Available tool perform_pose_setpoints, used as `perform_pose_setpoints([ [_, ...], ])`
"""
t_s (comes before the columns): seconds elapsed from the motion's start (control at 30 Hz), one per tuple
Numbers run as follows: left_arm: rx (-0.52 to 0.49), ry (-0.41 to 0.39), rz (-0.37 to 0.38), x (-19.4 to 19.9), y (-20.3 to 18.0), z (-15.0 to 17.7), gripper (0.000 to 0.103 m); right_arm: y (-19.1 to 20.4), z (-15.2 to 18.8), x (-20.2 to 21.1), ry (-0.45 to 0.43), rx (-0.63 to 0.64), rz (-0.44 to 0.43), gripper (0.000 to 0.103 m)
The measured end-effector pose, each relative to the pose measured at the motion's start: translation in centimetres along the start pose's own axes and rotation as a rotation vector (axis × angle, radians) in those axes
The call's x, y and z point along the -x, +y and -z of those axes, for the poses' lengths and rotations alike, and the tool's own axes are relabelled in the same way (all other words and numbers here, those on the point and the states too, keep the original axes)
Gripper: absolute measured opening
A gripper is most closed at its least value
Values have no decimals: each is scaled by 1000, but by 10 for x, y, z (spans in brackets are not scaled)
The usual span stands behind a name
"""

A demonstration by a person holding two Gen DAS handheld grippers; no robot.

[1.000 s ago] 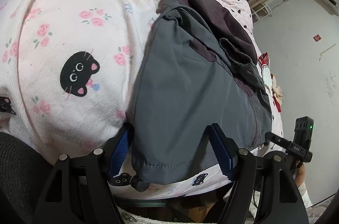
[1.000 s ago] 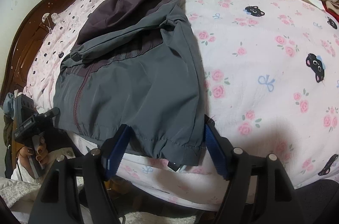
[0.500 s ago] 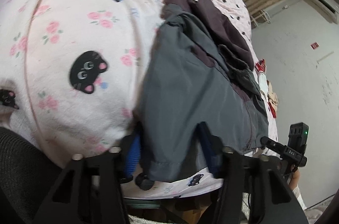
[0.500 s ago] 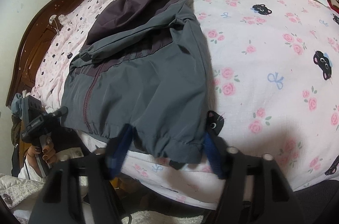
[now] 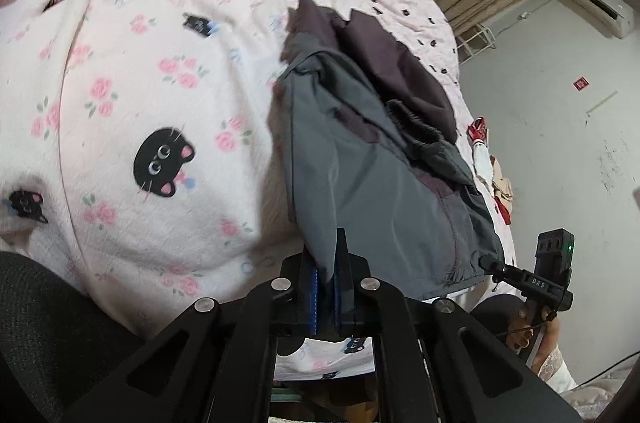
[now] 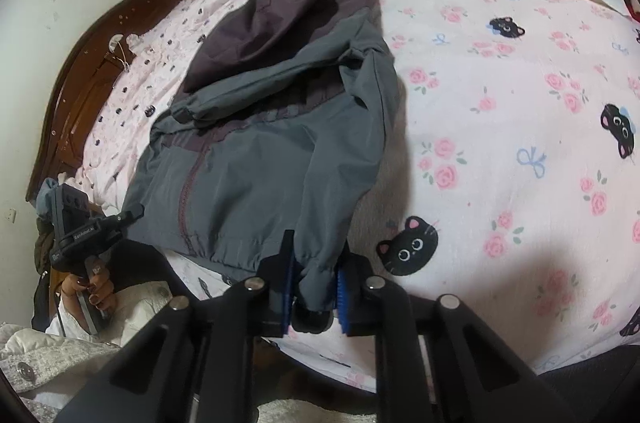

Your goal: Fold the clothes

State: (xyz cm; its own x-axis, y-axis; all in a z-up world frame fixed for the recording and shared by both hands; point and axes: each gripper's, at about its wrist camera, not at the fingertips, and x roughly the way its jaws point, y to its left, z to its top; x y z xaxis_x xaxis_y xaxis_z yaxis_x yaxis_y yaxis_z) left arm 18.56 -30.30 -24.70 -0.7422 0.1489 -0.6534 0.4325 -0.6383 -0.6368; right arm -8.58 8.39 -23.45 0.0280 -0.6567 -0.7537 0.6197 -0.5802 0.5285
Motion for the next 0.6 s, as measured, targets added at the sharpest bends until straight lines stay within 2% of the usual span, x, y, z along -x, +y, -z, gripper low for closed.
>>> perform_pose_setpoints([
  [0.3, 21, -41, 58, 15, -10, -16, 4, -1, -13, 21, -51, -37, -104, 14],
  [0.6, -3, -116, 81, 26, -32, -66, 4, 16, -61, 49, -144, -27, -203, 14],
])
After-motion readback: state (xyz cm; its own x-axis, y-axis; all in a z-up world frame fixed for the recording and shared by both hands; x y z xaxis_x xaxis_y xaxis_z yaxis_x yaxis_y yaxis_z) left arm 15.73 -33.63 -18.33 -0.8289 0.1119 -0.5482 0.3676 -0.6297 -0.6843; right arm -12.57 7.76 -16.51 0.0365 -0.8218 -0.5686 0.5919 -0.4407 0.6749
